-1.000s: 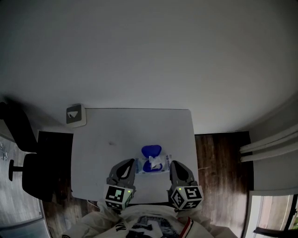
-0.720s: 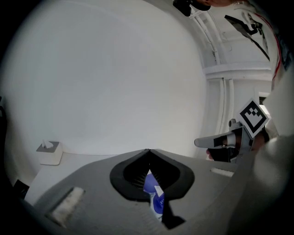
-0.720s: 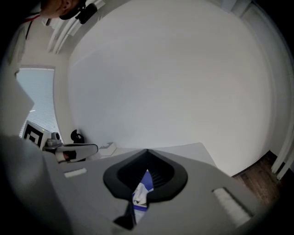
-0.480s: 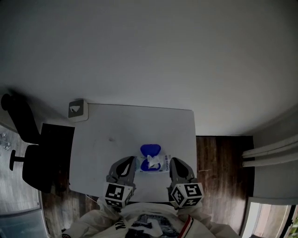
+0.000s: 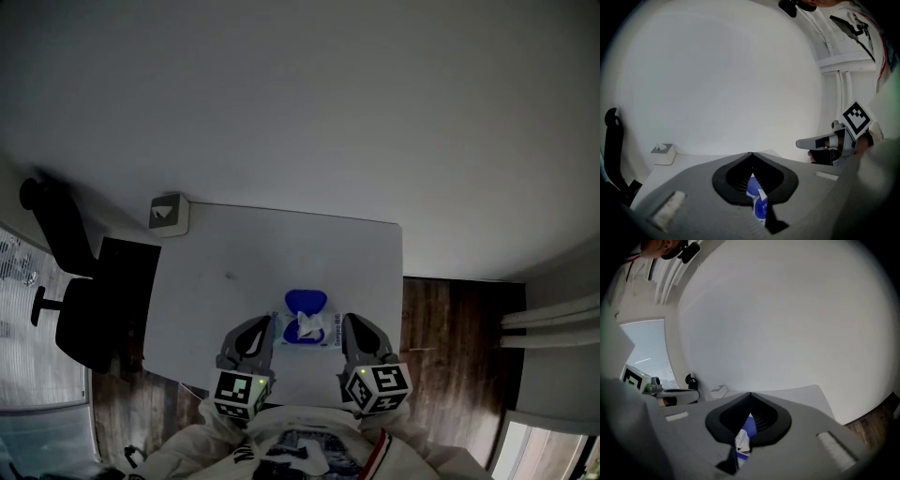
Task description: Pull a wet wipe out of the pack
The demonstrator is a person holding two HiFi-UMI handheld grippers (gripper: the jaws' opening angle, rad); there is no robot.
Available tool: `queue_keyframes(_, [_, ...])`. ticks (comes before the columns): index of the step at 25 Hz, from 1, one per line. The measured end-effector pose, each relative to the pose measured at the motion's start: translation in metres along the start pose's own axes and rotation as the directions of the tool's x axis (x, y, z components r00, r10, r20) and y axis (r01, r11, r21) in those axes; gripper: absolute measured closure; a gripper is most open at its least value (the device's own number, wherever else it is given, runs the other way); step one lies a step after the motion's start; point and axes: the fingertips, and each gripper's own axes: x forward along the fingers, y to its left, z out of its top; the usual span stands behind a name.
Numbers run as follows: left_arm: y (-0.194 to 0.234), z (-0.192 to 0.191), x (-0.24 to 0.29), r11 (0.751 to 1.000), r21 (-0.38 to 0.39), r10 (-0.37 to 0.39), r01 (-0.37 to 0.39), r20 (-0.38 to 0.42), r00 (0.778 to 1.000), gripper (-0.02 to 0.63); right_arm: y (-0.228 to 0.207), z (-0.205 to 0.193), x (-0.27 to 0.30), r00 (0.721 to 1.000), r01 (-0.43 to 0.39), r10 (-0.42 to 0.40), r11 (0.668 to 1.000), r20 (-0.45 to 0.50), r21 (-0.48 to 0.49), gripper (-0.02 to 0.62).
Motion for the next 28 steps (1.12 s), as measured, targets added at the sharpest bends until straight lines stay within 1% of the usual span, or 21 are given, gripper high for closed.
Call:
queue_keyframes(10, [0.005, -0.001, 0.007, 0.999, -0.009, 0.046, -0.046, -0.015, 0.999, 0.604, -0.003, -0.002, 0.015, 0.998, -0.058, 0.058, 0.998, -0.024, -0.006, 0.589])
queue_keyframes(16, [0.002, -0.006, 0.007, 0.999, -0.013, 0.043, -0.043, -0.028, 0.999, 0.603, 0.002, -0.012, 0.018, 0.993, -0.09, 0.087, 0.995, -0.076, -0.032, 0.587])
queue_keyframes(17, [0.002, -0.008, 0.006, 0.999, -0.014, 0.045, -0.045, -0.032, 0.998, 0.603, 0.004, -0.015, 0.019, 0.992, -0.099, 0.096, 0.994, -0.087, -0.035, 0.551])
queue_keyframes(18, [0.002, -0.009, 0.006, 0.999, -0.017, 0.046, -0.047, -0.036, 0.998, 0.604, 0.006, -0.017, 0.019, 0.99, -0.107, 0.103, 0.994, -0.097, -0.037, 0.53])
queue_keyframes(20, [0.001, -0.009, 0.006, 0.999, -0.021, 0.042, -0.043, -0.032, 0.999, 0.603, 0.008, -0.02, 0.019, 0.987, -0.121, 0.116, 0.992, -0.112, -0.043, 0.503])
queue_keyframes(22, [0.0, -0.008, 0.007, 0.999, -0.022, 0.039, -0.039, -0.022, 0.999, 0.604, 0.011, -0.023, 0.018, 0.984, -0.137, 0.13, 0.989, -0.123, -0.047, 0.495])
queue_keyframes(23, [0.0, -0.008, 0.007, 0.999, -0.023, 0.038, -0.038, -0.02, 0.999, 0.604, 0.012, -0.024, 0.017, 0.982, -0.145, 0.137, 0.988, -0.13, -0.052, 0.481])
queue_keyframes(26, [-0.004, -0.012, 0.008, 0.999, -0.032, 0.029, -0.03, -0.031, 0.999, 0.604, 0.016, -0.029, 0.016, 0.975, -0.17, 0.158, 0.983, -0.153, -0.069, 0.432])
queue_keyframes(28, [-0.005, -0.018, 0.007, 0.999, -0.036, 0.026, -0.027, -0.042, 0.999, 0.603, 0.018, -0.032, 0.015, 0.969, -0.202, 0.19, 0.978, -0.158, -0.058, 0.382])
